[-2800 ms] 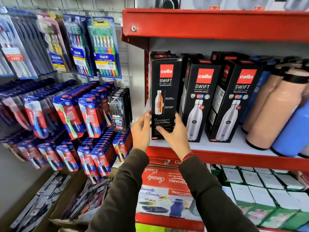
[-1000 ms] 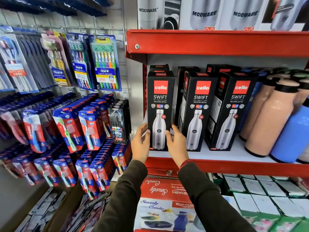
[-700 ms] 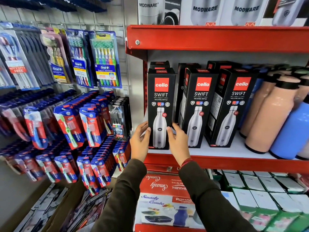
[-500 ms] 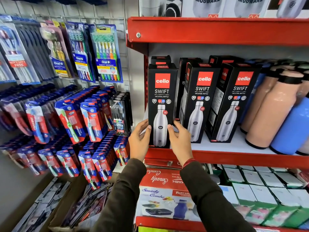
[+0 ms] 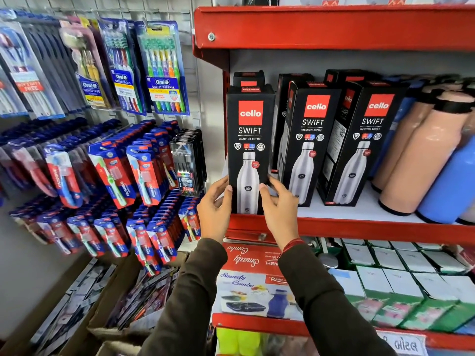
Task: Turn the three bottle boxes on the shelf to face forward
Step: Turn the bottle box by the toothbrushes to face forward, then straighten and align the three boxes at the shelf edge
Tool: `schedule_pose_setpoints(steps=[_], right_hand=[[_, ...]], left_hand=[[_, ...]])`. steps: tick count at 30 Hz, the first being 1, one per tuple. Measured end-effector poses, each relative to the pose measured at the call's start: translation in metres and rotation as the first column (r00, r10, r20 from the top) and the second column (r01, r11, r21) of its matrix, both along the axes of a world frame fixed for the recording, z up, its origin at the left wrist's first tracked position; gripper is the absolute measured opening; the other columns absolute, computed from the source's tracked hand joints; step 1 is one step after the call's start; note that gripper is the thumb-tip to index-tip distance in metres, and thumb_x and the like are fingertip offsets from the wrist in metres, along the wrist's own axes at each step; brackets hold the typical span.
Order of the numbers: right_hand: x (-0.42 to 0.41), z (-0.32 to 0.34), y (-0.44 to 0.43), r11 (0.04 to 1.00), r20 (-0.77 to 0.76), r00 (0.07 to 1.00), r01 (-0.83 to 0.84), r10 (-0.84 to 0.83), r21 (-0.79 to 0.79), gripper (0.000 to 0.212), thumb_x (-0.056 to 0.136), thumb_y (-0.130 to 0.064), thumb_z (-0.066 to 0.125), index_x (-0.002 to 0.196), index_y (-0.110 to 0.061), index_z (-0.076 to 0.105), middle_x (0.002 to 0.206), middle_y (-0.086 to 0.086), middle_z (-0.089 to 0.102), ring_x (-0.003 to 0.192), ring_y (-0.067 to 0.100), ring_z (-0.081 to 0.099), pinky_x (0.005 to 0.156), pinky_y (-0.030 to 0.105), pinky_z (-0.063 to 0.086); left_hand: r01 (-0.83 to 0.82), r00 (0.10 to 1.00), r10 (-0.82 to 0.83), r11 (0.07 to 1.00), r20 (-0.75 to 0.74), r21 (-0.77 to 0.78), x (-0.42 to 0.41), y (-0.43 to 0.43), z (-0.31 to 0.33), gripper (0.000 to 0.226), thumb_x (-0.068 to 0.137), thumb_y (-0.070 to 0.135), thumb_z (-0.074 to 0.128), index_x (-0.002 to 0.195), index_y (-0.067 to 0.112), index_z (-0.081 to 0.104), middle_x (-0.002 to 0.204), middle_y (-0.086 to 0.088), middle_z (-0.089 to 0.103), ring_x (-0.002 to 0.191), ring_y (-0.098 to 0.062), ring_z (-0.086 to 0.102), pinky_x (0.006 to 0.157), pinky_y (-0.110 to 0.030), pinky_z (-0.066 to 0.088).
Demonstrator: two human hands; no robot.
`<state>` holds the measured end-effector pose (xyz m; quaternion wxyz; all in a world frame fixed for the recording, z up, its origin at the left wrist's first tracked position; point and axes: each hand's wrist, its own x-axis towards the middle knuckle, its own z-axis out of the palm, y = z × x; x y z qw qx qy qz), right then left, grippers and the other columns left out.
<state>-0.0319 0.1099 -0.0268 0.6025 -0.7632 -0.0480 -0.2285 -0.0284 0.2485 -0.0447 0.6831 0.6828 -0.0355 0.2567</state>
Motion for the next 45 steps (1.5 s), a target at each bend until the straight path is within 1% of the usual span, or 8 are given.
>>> schedule_pose_setpoints(steps=[4, 11, 16, 20, 27, 32, 40, 45], right_hand=[[0.0, -0.001, -0.008, 0.999, -0.009, 0.999, -0.049, 0.049, -0.004, 0.036, 0.098, -0.028, 0.052, 0.134, -0.023, 0.054, 0.109, -0.015, 0.062, 0.089, -0.006, 0.064, 0.069, -0.001, 0.044], [-0.004, 0.0, -0.046, 0.998, 0.132, 0.989, 0.063, -0.064, 0.012, 0.028, 0.098, -0.019, 0.05, 0.125, -0.023, 0.06, 0.125, -0.002, 0.062, 0.105, -0.004, 0.059, 0.084, 0.005, 0.044], [0.006, 0.007, -0.084, 0.987, 0.18, 0.972, 0.139, -0.15, 0.075, 0.034, 0.098, -0.019, 0.051, 0.131, -0.022, 0.053, 0.134, 0.0, 0.047, 0.119, -0.004, 0.05, 0.101, 0.025, 0.046], [0.023, 0.005, -0.1, 0.989, 0.094, 0.984, 0.149, -0.15, 0.014, 0.046, 0.099, -0.027, 0.049, 0.144, -0.017, 0.04, 0.148, 0.0, 0.039, 0.137, 0.011, 0.039, 0.115, 0.033, 0.035], [0.047, 0.008, -0.112, 0.996, -0.129, 0.988, 0.08, -0.083, -0.027, 0.047, 0.101, -0.021, 0.043, 0.146, -0.006, 0.036, 0.152, 0.011, 0.04, 0.143, 0.024, 0.034, 0.113, 0.028, 0.024], [0.051, 0.009, -0.116, 0.997, -0.172, 0.982, 0.076, -0.079, -0.024, 0.047, 0.101, -0.023, 0.046, 0.143, -0.004, 0.04, 0.147, 0.013, 0.047, 0.139, 0.026, 0.041, 0.112, 0.031, 0.03], [0.046, 0.011, -0.116, 0.998, -0.169, 0.983, 0.066, -0.065, 0.004, 0.046, 0.099, -0.022, 0.049, 0.141, -0.004, 0.043, 0.144, 0.012, 0.05, 0.135, 0.023, 0.045, 0.103, 0.02, 0.029], [0.032, 0.015, -0.116, 0.999, -0.156, 0.987, 0.046, -0.042, 0.023, 0.041, 0.099, -0.018, 0.049, 0.138, -0.004, 0.048, 0.116, -0.006, 0.052, 0.112, 0.005, 0.048, 0.091, 0.009, 0.032]], left_hand=[[-0.052, 0.998, 0.052, 0.999, 0.025, 0.002, -0.007, -0.01, 0.001, 0.03, 0.098, 0.023, 0.059, 0.111, 0.05, 0.06, 0.113, 0.023, 0.067, 0.107, 0.008, 0.064, 0.09, -0.01, 0.049], [-0.362, 0.916, 0.349, 0.932, 0.197, 0.029, -0.019, -0.048, -0.003, 0.026, 0.099, 0.015, 0.054, 0.124, 0.02, 0.059, 0.122, 0.003, 0.061, 0.115, -0.019, 0.057, 0.1, -0.037, 0.047], [-0.312, 0.904, 0.267, 0.946, 0.334, 0.09, -0.022, -0.09, 0.012, 0.027, 0.096, -0.001, 0.052, 0.117, 0.011, 0.063, 0.111, 0.001, 0.058, 0.105, -0.022, 0.057, 0.095, -0.036, 0.048], [-0.136, 0.928, 0.044, 0.964, 0.37, 0.227, -0.012, -0.122, 0.021, 0.034, 0.1, 0.0, 0.045, 0.131, 0.007, 0.058, 0.132, -0.005, 0.06, 0.128, -0.012, 0.053, 0.109, -0.026, 0.041], [-0.002, 1.0, 0.0, 0.984, 0.014, 0.181, 0.036, -0.152, 0.017, 0.05, 0.105, 0.011, 0.037, 0.154, 0.005, 0.025, 0.162, -0.008, 0.028, 0.152, -0.017, 0.024, 0.113, -0.002, 0.013], [0.056, 0.973, -0.048, 0.998, -0.226, 0.031, 0.057, -0.149, 0.012, 0.04, 0.106, 0.021, 0.037, 0.142, 0.01, 0.05, 0.144, -0.009, 0.056, 0.138, -0.023, 0.048, 0.11, -0.022, 0.033], [-0.007, 0.975, 0.021, 0.998, -0.22, 0.06, 0.052, -0.149, 0.01, 0.036, 0.105, 0.025, 0.04, 0.13, 0.009, 0.061, 0.13, -0.009, 0.066, 0.116, -0.015, 0.058, 0.095, -0.018, 0.036], [-0.057, 0.973, 0.069, 0.996, -0.221, 0.064, 0.042, -0.149, 0.006, 0.038, 0.104, 0.026, 0.043, 0.132, 0.009, 0.061, 0.131, -0.008, 0.066, 0.121, -0.017, 0.058, 0.1, -0.022, 0.039]])
